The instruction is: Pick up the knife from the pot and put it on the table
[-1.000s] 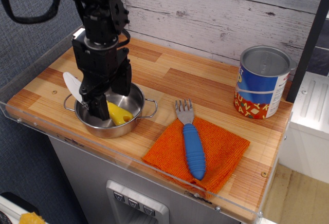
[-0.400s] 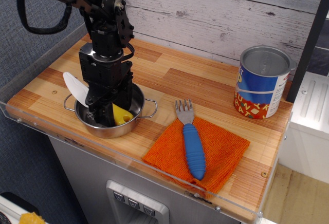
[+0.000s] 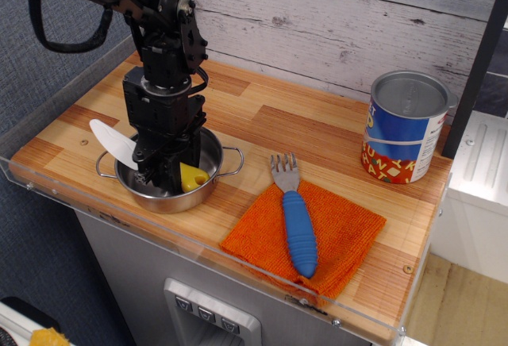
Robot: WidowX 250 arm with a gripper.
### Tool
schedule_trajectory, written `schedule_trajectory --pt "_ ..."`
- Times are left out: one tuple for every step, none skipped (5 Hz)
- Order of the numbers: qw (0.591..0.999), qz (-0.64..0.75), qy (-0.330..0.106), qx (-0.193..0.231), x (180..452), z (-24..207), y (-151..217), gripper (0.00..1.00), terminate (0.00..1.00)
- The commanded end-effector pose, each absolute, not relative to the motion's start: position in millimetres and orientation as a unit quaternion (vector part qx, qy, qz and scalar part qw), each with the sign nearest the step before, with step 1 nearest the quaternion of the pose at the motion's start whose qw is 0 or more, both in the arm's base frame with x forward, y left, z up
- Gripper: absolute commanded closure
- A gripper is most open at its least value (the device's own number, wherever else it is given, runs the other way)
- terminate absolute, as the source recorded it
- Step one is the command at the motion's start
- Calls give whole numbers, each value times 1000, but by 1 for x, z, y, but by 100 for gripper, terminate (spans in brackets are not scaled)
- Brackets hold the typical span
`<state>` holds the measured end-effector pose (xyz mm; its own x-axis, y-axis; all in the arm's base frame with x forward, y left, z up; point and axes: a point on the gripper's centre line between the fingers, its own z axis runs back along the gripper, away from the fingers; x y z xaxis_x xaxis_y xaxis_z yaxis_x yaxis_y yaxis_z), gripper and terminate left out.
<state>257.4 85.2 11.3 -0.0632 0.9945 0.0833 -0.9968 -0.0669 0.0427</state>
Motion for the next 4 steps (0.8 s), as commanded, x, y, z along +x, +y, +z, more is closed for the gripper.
schedule_trajectory --pt "675 734 -65 36 258 66 72 100 0" --pt "682 724 -92 46 260 85 74 100 0" --pt "747 655 -110 16 274 104 77 100 0" --pt "826 554 -101 35 291 113 85 100 0"
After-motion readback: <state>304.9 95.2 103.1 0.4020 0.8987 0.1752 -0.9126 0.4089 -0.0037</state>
